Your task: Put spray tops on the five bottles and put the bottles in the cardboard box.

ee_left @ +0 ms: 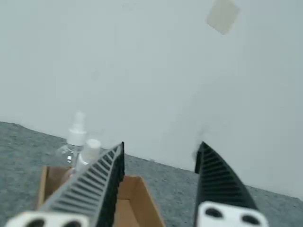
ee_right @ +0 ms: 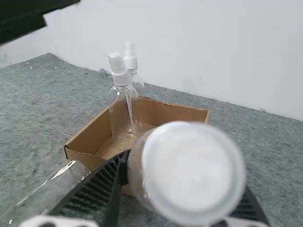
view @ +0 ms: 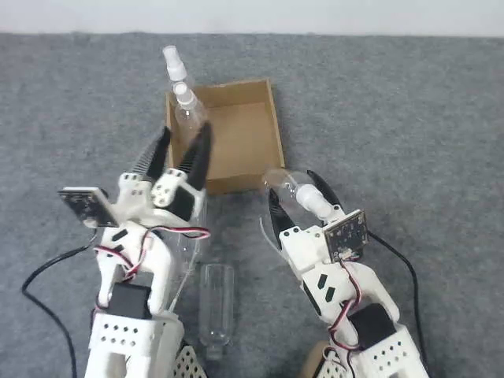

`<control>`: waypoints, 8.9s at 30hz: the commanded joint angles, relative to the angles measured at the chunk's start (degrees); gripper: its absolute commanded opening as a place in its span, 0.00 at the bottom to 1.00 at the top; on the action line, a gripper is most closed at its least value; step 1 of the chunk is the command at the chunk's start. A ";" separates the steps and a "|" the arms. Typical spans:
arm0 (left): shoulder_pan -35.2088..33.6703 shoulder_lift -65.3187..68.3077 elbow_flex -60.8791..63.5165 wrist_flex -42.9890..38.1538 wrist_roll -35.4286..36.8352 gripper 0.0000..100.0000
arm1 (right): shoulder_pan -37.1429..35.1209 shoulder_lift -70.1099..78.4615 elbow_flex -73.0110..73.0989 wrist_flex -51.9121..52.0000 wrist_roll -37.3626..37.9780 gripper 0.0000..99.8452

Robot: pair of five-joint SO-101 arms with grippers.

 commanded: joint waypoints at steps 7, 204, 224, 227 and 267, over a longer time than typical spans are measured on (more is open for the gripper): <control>-14.86 -0.70 1.10 -2.02 -0.62 0.13 | 1.19 -0.66 1.32 0.40 -0.26 0.18; -41.32 -0.62 13.49 -9.49 -0.88 0.01 | -12.97 115.12 -84.04 -5.93 2.29 0.44; -41.32 -0.62 13.49 -9.49 -0.88 0.01 | -12.97 100.44 -83.96 15.25 1.85 0.44; -41.32 -0.62 13.49 -9.49 -0.88 0.01 | -12.97 98.15 -83.96 18.86 1.85 0.44; -41.49 -0.44 13.49 -9.49 -0.88 0.01 | -24.04 96.31 -88.88 47.25 -28.84 0.44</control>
